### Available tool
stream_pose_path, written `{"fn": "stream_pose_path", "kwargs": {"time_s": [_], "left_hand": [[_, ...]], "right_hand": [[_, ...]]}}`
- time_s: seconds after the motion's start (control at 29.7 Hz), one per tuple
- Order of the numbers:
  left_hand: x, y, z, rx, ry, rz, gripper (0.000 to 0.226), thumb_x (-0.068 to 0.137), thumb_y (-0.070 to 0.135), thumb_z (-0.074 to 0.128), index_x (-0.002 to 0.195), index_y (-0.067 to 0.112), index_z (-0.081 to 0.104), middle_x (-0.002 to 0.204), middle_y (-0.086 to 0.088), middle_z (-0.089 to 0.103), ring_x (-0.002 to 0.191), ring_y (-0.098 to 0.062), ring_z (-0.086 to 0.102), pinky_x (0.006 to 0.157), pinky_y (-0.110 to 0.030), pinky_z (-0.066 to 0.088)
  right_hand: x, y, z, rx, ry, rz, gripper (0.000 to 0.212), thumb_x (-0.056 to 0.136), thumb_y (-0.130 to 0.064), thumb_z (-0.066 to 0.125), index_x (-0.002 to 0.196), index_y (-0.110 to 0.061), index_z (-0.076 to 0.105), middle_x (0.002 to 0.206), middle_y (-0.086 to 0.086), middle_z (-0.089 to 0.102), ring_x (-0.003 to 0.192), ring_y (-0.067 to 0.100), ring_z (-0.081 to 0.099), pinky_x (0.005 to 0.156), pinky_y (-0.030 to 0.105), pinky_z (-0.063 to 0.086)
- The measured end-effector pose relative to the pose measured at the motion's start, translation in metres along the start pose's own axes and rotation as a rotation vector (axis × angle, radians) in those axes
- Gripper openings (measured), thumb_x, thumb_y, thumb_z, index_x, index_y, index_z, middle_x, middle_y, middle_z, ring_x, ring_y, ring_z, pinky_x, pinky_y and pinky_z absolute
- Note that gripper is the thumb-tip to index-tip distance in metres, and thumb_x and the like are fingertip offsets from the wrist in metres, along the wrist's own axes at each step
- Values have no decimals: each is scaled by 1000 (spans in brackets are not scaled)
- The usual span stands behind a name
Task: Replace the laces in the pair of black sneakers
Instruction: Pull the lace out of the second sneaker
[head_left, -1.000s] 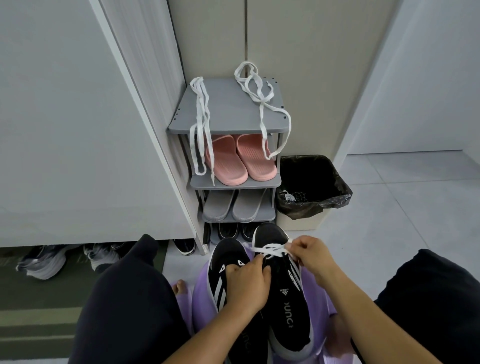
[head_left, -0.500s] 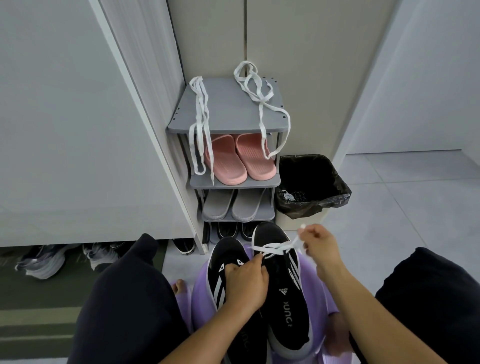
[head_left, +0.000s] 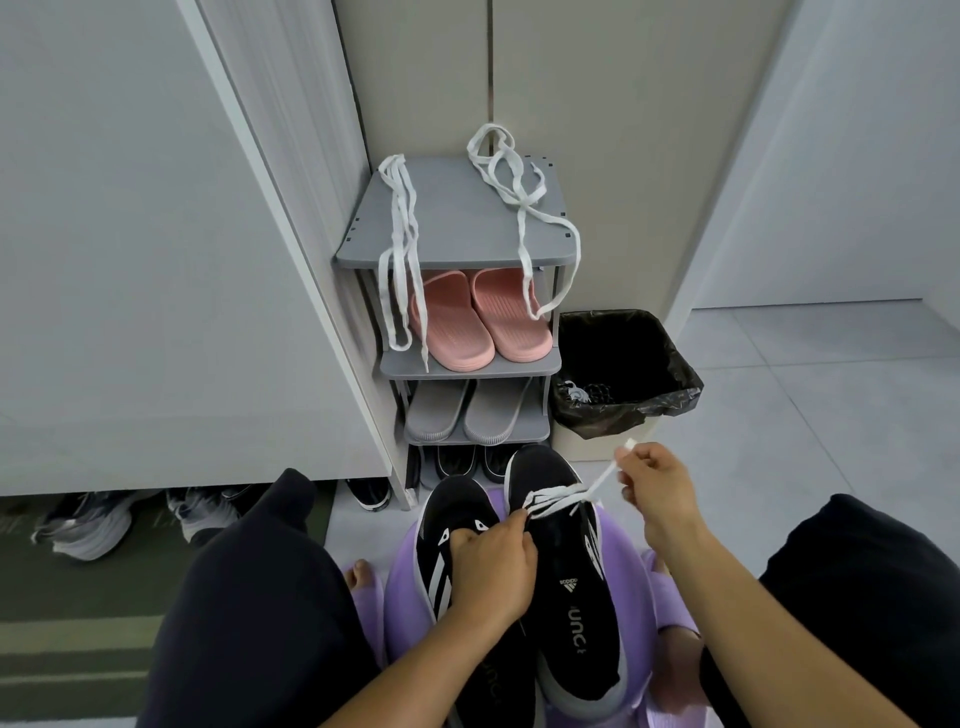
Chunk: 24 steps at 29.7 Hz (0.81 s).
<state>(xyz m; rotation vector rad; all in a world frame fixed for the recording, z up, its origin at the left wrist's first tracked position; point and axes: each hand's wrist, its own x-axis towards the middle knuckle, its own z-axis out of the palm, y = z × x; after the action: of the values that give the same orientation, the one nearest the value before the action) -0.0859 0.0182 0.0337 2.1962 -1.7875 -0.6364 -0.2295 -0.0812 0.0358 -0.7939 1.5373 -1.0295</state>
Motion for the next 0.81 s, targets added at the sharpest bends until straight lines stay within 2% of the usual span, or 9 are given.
{"fn": "stream_pose_path", "kwargs": {"time_s": [0.1, 0.2, 0.3, 0.37, 0.47, 0.54, 0.61, 0.71, 0.81], "left_hand": [[0, 0, 0, -13, -11, -1, 44, 95, 27, 18, 129, 20, 46, 104, -1, 69, 99, -18, 60, 85, -26, 21], [0, 1, -2, -32, -6, -11, 34, 98, 22, 32, 130, 20, 44, 113, 0, 64, 106, -18, 56, 92, -28, 24], [2, 2, -4, -50, 21, 21, 37, 94, 27, 43, 132, 26, 42, 124, 3, 49, 119, -14, 44, 96, -29, 23], [7, 5, -6, -96, 24, 47, 32, 93, 32, 49, 125, 30, 52, 126, 7, 43, 124, -12, 36, 97, -28, 20], [17, 10, -7, -47, -75, 36, 30, 93, 32, 49, 121, 31, 60, 147, 6, 30, 136, -16, 19, 107, -33, 16], [22, 14, -8, 2, -160, 18, 34, 95, 31, 47, 127, 31, 55, 155, 4, 14, 141, -19, 8, 112, -38, 13], [25, 18, -8, 20, -224, 0, 37, 95, 31, 46, 132, 31, 50, 157, 3, 5, 143, -21, 2, 113, -41, 11], [29, 21, -9, 27, -229, -10, 37, 94, 29, 48, 131, 34, 51, 158, 3, 3, 143, -21, 1, 111, -43, 13], [34, 20, -8, 57, -144, 34, 32, 91, 30, 54, 122, 35, 59, 157, 5, 8, 142, -21, 5, 109, -40, 13]], "right_hand": [[-14, 4, 9, -86, -101, 11, 20, 95, -11, 49, 76, -10, 48, 73, 10, 57, 56, 13, 48, 48, 20, 39], [-20, 3, 11, -176, -230, 64, 23, 91, -17, 58, 72, -8, 48, 63, 4, 50, 54, 11, 44, 52, 22, 39], [-20, 4, 5, -263, -310, 92, 26, 85, -11, 66, 65, -8, 50, 56, 4, 45, 49, 12, 38, 47, 20, 35], [-20, 7, 1, -337, -348, 94, 27, 84, -8, 66, 63, -7, 49, 51, 5, 43, 44, 12, 35, 41, 17, 32], [-19, 13, 0, -390, -350, 46, 27, 83, -9, 67, 61, -6, 52, 52, 5, 46, 48, 14, 39, 45, 18, 36], [-17, 17, 2, -382, -332, 10, 26, 82, -8, 68, 61, -7, 54, 54, 5, 49, 52, 16, 42, 51, 23, 39], [-18, 18, 5, -350, -321, 15, 29, 83, -10, 67, 59, -8, 52, 52, 6, 48, 49, 16, 40, 49, 23, 36], [-17, 19, 5, -383, -327, 50, 39, 83, -18, 69, 52, -12, 47, 49, 6, 46, 43, 14, 37, 43, 22, 30], [-18, 24, 7, -526, -347, -18, 34, 78, -18, 73, 56, -14, 47, 53, 1, 48, 49, 14, 40, 51, 25, 33]]}}
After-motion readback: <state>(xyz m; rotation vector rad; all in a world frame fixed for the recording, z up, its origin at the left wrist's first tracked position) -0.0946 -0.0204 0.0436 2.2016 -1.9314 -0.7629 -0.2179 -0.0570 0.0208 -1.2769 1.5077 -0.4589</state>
